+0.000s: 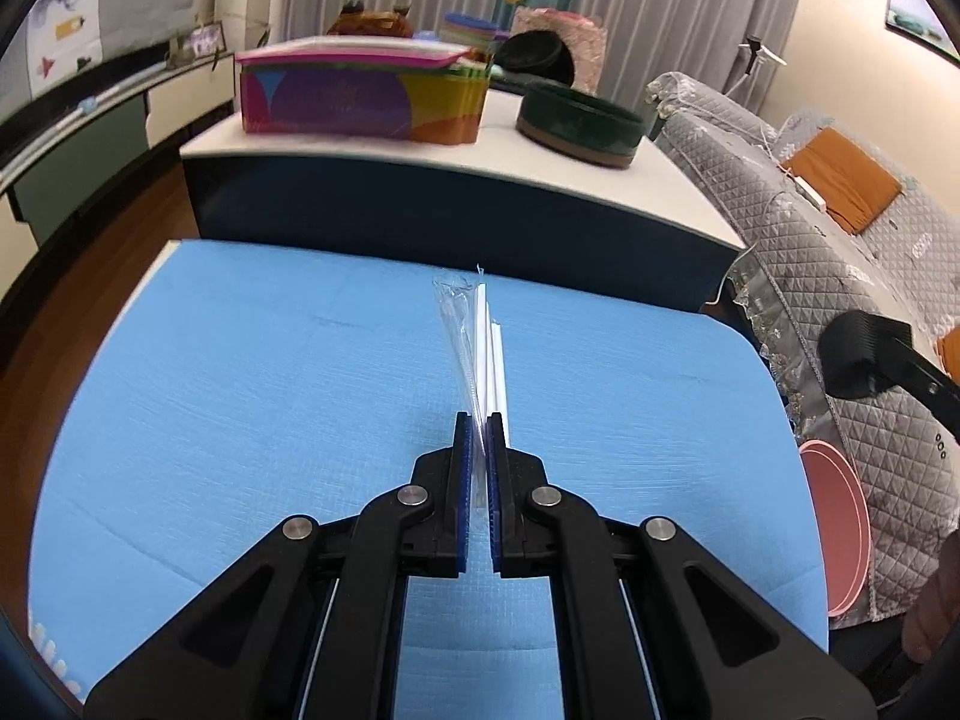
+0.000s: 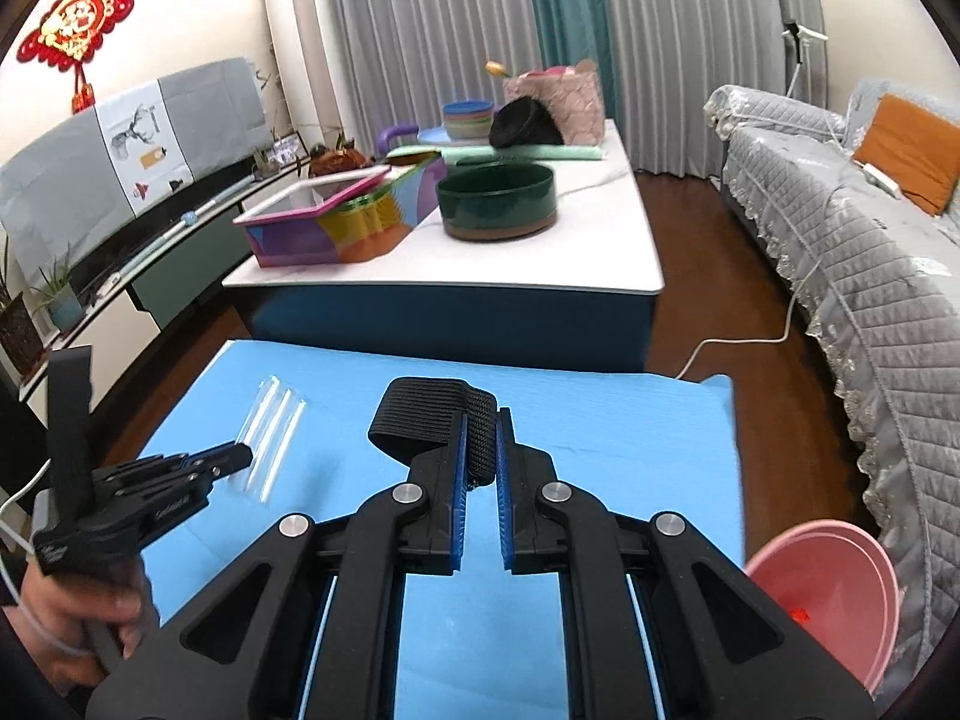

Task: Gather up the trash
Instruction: 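Lift the straw pack with the left tool while the right tool carries the strap toward the bin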

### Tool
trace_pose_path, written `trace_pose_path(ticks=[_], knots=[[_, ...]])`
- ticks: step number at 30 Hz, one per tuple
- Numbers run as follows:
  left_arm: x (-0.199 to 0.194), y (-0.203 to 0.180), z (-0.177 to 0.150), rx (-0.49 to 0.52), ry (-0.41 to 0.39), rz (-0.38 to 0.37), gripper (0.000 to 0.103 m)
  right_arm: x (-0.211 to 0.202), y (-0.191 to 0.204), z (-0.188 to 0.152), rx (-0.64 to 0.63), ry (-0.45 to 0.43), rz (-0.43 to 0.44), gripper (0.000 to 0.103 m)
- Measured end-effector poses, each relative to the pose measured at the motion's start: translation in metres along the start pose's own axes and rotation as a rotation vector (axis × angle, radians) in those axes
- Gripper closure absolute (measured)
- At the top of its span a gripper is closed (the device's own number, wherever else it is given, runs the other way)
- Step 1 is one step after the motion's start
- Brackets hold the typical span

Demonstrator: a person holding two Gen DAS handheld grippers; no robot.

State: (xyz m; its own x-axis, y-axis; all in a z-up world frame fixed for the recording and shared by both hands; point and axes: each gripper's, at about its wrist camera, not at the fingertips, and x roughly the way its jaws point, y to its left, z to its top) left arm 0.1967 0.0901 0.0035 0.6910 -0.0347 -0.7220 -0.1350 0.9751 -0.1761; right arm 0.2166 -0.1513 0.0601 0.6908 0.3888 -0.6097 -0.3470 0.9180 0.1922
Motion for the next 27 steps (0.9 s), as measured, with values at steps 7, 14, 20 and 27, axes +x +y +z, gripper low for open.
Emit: trace_pose_path(ticks=[7, 14, 20, 27], knots=[[-0.021, 0.002, 0.000, 0.010, -0.047, 0.010, 0.098, -0.030, -0.022, -0.025, 0.054, -0.052, -0.022, 0.094], [-0.030, -0.003, -0.003, 0.023, -0.064, 0.014, 0.098, -0.041, -0.041, -0.040, 0.097, -0.084, -0.045, 0.094], [-0.026, -0.017, -0.001, 0.047, -0.067, 0.007, 0.098, -0.053, -0.058, -0.047, 0.109, -0.105, -0.071, 0.094], [-0.022, -0.046, -0.002, 0.112, -0.078, -0.009, 0.098, -0.065, -0.072, -0.050, 0.117, -0.128, -0.102, 0.094]])
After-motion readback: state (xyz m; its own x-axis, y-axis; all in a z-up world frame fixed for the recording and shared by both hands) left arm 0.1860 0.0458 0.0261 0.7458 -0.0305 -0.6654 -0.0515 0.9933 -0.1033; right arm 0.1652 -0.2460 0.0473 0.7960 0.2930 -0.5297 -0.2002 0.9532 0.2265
